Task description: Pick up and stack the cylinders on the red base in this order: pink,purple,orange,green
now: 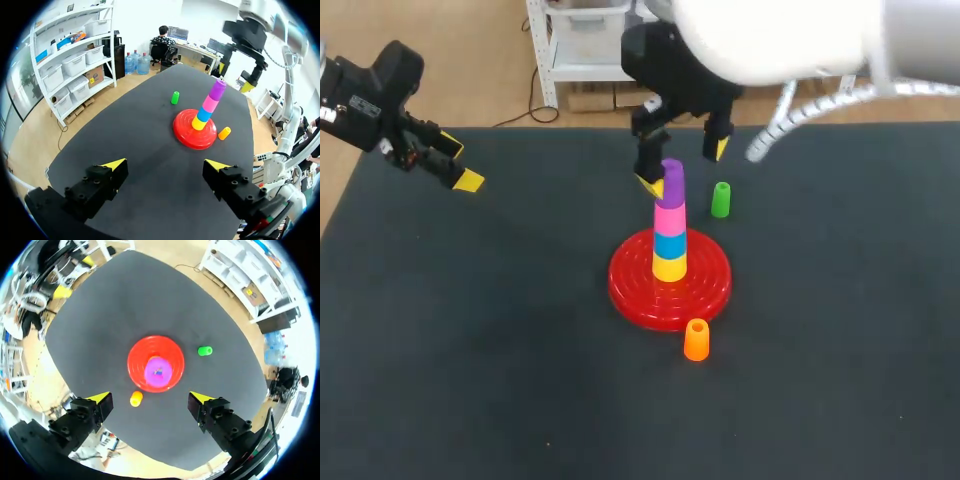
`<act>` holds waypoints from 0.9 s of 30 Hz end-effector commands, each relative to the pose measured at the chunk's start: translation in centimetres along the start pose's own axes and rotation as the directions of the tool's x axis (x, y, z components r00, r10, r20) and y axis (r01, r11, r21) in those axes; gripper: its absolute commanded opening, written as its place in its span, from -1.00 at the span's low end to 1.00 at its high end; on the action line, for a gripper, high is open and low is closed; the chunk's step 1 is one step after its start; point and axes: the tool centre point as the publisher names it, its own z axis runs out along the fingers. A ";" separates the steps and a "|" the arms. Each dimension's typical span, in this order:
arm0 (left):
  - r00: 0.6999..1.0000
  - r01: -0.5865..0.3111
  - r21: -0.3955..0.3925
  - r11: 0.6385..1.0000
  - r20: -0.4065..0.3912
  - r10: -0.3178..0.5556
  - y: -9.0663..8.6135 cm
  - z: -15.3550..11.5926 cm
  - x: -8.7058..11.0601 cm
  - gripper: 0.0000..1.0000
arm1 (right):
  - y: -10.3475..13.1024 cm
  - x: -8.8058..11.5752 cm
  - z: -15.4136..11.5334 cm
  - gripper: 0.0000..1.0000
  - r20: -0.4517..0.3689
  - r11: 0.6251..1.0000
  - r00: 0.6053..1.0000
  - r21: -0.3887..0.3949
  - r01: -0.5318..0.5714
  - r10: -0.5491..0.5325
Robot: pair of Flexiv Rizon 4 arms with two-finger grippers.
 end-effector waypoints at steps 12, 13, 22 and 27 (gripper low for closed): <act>1.000 -0.002 0.000 1.000 0.003 0.002 0.0 0.0 0.1 1.00 | 3.5 6.8 6.0 1.00 0.164 0.990 0.976 0.027 0.137 -0.139; 1.000 -0.002 0.000 1.000 0.003 0.002 0.0 0.0 0.1 1.00 | 3.6 6.8 6.4 1.00 0.167 0.990 0.976 0.016 0.138 -0.139; 1.000 -0.002 0.000 1.000 0.003 0.002 0.0 0.0 0.1 1.00 | 4.0 7.1 11.4 1.00 0.102 0.977 0.973 -0.014 0.211 -0.209; 1.000 -0.002 0.000 1.000 0.003 0.002 0.0 0.0 0.1 1.00 | 3.1 6.8 12.7 1.00 0.066 0.984 0.984 -0.048 0.170 -0.166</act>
